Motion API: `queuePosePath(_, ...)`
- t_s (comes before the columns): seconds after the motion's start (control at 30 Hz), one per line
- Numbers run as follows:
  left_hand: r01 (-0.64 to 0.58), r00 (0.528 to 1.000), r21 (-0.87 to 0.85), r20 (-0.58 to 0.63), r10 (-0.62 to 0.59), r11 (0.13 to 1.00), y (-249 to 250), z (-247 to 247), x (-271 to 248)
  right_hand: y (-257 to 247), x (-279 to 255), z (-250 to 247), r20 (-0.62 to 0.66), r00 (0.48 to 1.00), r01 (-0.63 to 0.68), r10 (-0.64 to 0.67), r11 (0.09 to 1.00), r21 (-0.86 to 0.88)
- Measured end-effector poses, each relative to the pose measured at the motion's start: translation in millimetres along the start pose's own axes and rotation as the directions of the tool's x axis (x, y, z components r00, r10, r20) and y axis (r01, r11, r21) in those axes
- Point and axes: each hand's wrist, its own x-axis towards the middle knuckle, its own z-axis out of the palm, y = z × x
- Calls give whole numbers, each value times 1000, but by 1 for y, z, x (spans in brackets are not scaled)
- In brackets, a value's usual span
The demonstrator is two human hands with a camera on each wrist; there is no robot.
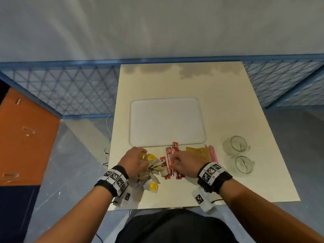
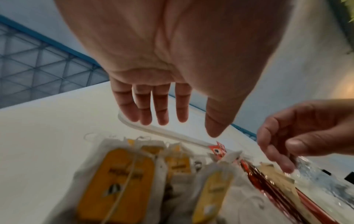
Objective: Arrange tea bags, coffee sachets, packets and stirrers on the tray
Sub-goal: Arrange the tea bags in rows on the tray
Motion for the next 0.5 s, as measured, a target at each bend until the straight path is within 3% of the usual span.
queuePosePath(0.17, -18, 993, 27, 117, 15, 999, -4, 10, 0, -17, 20, 17, 24, 996, 85, -83, 993, -81)
queuePosePath(0.5, 8, 987, 109, 158, -26, 994, 8, 23, 21, -15, 48, 37, 28, 994, 105, -102, 987, -121)
